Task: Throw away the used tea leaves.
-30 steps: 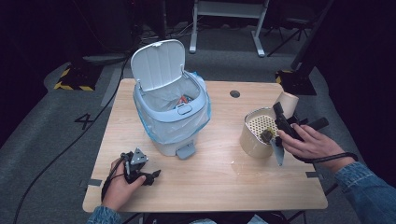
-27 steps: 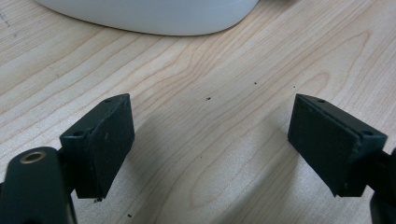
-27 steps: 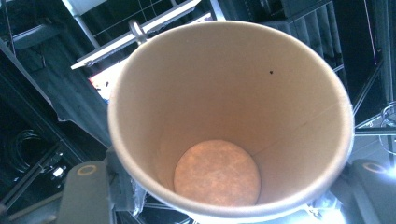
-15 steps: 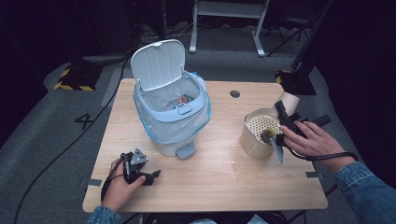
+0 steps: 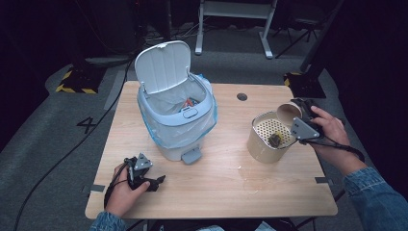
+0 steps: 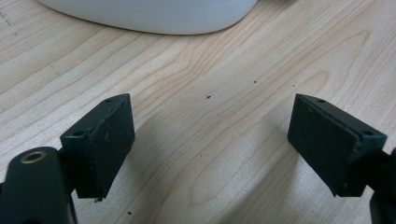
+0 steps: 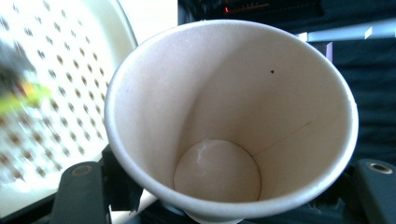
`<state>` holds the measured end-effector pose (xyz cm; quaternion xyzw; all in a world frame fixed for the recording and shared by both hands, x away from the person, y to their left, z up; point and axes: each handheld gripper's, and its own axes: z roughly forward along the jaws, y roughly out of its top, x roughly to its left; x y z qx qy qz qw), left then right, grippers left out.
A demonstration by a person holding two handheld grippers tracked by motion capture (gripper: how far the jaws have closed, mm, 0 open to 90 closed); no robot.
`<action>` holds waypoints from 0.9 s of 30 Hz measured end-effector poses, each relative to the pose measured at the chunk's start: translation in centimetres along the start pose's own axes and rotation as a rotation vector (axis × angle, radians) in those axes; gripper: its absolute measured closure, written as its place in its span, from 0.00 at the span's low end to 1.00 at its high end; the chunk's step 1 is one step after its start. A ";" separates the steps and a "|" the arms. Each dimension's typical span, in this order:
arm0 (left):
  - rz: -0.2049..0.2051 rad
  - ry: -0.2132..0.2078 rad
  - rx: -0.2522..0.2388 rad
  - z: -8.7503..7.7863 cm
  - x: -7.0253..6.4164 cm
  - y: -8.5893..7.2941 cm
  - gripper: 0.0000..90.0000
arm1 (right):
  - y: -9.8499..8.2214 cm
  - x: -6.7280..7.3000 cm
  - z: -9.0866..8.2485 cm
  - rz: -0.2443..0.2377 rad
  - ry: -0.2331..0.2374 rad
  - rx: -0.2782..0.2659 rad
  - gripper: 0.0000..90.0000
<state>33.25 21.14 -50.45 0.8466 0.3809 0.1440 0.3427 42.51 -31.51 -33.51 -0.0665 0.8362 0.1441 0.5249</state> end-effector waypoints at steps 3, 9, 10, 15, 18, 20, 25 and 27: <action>0.001 -0.001 0.000 0.0 0.0 0.0 0.17 | -0.7 -0.4 0.0 0.134 0.038 -0.046 0.33; 0.000 -0.001 0.000 0.0 0.0 0.0 0.17 | -3.1 -1.7 0.2 0.628 0.201 -0.146 0.33; 0.000 -0.001 0.000 0.0 0.0 0.0 0.17 | -3.1 -1.7 0.2 0.628 0.201 -0.146 0.33; 0.000 -0.001 0.000 0.0 0.0 0.0 0.17 | -4.1 -2.1 0.2 0.924 0.355 -0.192 0.33; 0.000 -0.001 0.000 0.0 0.0 0.0 0.17 | -4.3 -2.1 0.3 1.055 0.453 -0.145 0.33; 0.000 -0.001 0.000 0.0 0.0 0.0 0.17 | -4.4 -1.9 0.4 1.084 0.525 -0.185 0.33; 0.000 -0.001 0.000 0.0 0.0 0.0 0.17 | -4.3 -1.6 0.2 1.068 0.565 -0.228 0.33; 0.001 -0.001 0.000 0.0 0.0 0.0 0.17 | -4.2 -1.3 0.0 1.059 0.579 -0.261 0.33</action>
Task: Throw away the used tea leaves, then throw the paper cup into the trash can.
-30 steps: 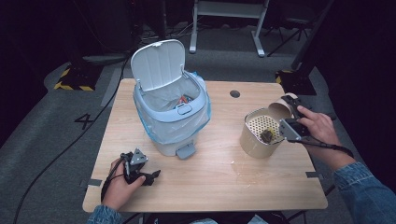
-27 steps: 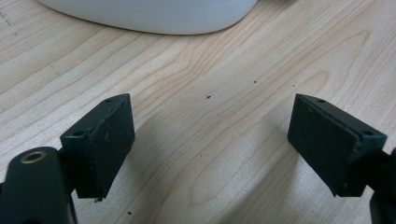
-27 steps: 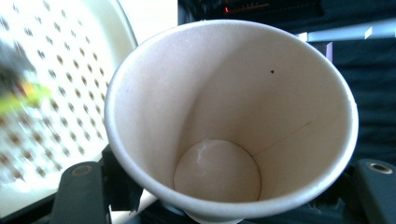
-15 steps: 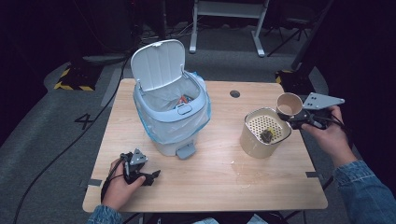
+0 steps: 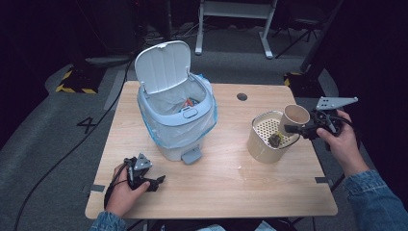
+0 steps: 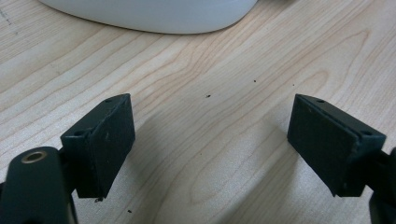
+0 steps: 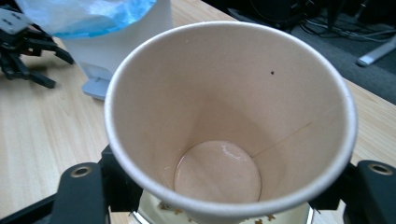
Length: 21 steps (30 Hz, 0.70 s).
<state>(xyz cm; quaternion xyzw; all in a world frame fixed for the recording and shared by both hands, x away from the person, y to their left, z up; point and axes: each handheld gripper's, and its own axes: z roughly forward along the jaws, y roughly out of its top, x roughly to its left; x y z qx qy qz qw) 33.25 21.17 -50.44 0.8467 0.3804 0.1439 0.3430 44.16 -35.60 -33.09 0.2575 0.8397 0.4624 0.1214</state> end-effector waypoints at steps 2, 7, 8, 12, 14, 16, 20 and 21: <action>0.000 0.000 0.000 0.0 0.0 0.0 0.17 | -0.1 0.2 -0.1 0.003 0.016 -0.010 0.33; 0.002 0.001 0.000 0.0 0.0 0.0 0.17 | -0.2 1.0 -0.5 -0.002 0.026 -0.035 0.33; 0.002 0.001 0.000 0.0 0.0 0.0 0.17 | -0.2 1.1 -0.6 -0.004 0.023 -0.039 0.33; 0.000 0.000 0.000 0.0 0.0 0.0 0.17 | -0.2 1.3 -0.9 0.003 0.022 -0.044 0.33; 0.001 0.001 0.000 0.0 0.0 0.0 0.17 | -0.2 1.3 -1.1 0.010 0.013 -0.041 0.33; 0.001 0.001 0.000 0.0 0.0 0.0 0.17 | -0.2 1.4 -1.1 0.009 0.005 -0.033 0.33; 0.001 0.001 -0.001 0.0 0.0 0.0 0.17 | 0.5 1.9 -1.1 -0.009 0.010 -0.040 0.33; 0.001 0.001 -0.001 0.0 0.0 0.0 0.17 | 0.7 2.1 -1.0 -0.014 0.011 -0.040 0.33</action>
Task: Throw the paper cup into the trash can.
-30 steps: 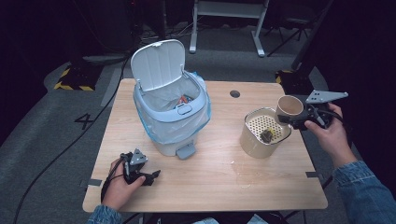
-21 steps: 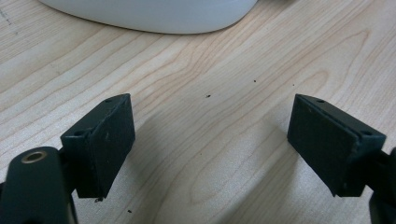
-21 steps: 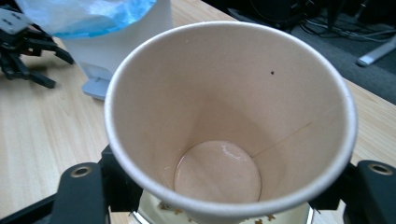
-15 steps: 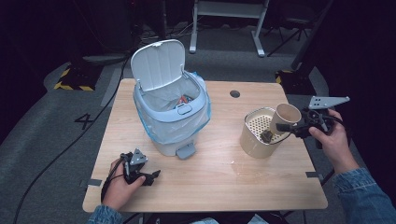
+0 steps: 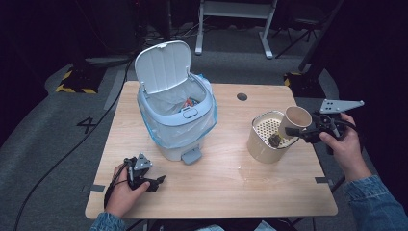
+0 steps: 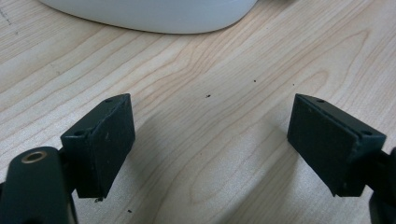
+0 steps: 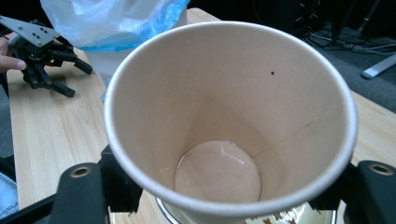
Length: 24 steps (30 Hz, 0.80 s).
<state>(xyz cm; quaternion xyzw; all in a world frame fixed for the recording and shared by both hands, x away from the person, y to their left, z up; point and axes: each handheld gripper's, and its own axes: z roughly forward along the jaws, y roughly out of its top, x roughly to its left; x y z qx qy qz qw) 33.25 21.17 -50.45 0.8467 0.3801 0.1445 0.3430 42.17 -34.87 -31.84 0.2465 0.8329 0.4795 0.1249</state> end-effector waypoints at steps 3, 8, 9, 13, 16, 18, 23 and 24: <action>-0.001 -0.001 0.000 0.0 0.0 0.0 0.17 | 1.1 0.5 0.2 -0.010 0.005 0.011 0.33; -0.004 -0.001 -0.001 0.0 -0.1 -0.1 0.17 | 3.1 1.2 0.5 -0.034 0.029 0.009 0.33; -0.004 -0.001 -0.001 0.0 -0.1 -0.1 0.17 | 3.1 1.2 0.5 -0.034 0.029 0.009 0.33; -0.007 0.002 -0.002 -0.1 -0.1 -0.1 0.17 | 5.5 1.6 1.7 -0.072 0.047 0.042 0.32; -0.006 0.004 -0.002 -0.1 -0.1 -0.1 0.17 | 6.9 1.7 2.4 -0.089 0.052 0.047 0.32; -0.006 0.004 -0.002 -0.1 -0.1 -0.1 0.17 | 7.8 1.8 2.9 -0.092 0.068 0.039 0.32; 0.000 0.004 -0.001 -0.1 -0.1 -0.1 0.17 | 9.8 2.1 4.3 -0.111 0.093 0.022 0.32; -0.002 0.006 -0.001 -0.1 -0.1 -0.1 0.17 | 10.2 2.1 4.6 -0.113 0.099 0.015 0.32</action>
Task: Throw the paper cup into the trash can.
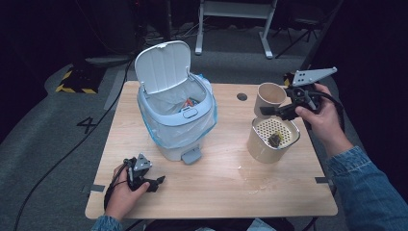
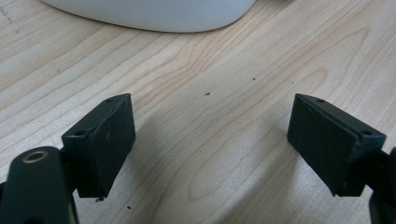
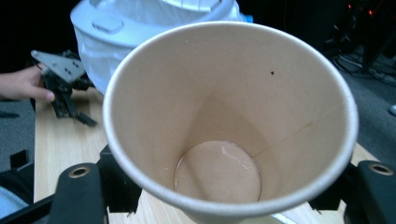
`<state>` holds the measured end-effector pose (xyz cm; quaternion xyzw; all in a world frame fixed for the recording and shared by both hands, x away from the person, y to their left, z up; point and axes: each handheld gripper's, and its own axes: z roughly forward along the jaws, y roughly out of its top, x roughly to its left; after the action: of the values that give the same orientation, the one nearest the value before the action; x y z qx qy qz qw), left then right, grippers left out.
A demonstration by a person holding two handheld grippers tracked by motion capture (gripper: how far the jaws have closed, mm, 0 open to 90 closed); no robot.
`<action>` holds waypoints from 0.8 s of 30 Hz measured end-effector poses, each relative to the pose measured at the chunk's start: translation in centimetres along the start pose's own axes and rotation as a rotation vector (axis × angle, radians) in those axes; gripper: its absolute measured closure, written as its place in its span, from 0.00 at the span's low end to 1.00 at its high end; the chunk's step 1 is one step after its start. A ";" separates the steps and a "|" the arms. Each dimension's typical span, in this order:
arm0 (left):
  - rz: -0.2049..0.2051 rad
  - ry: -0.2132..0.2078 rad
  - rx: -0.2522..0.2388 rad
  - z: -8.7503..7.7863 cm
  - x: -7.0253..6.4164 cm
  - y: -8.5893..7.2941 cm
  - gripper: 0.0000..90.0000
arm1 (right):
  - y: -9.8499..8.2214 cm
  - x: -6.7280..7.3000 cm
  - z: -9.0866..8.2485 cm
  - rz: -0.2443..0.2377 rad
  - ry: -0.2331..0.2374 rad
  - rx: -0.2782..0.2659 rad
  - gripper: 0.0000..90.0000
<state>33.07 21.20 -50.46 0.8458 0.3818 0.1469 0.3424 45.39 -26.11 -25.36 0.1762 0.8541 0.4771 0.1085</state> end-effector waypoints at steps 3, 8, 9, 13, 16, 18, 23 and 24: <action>-0.004 -0.001 -0.001 0.0 0.0 0.0 0.17 | 1.1 -0.1 0.8 -0.002 0.018 -0.020 0.32; 0.001 -0.003 0.003 0.0 0.0 0.0 0.17 | 3.0 -0.1 2.1 -0.004 0.031 -0.053 0.32; 0.001 -0.003 0.003 0.0 0.0 0.0 0.17 | 3.0 -0.1 2.1 -0.004 0.031 -0.053 0.32; -0.004 -0.004 0.002 0.0 0.0 0.0 0.17 | 4.8 0.1 3.7 -0.008 0.036 -0.076 0.32; -0.004 -0.006 0.002 0.0 0.0 0.0 0.17 | 5.8 0.3 5.0 -0.010 0.048 -0.083 0.32; -0.004 -0.006 0.002 0.0 0.0 0.0 0.17 | 6.5 0.5 5.8 -0.016 0.056 -0.082 0.32; -0.003 -0.006 0.001 0.0 0.0 0.0 0.17 | 8.2 1.0 7.7 -0.024 0.066 -0.106 0.32; -0.003 -0.006 0.001 0.0 0.0 0.0 0.17 | 8.2 1.0 7.7 -0.024 0.066 -0.106 0.32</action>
<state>33.08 21.19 -50.46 0.8459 0.3822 0.1437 0.3431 48.81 -15.77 -22.40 0.1439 0.8329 0.5258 0.0952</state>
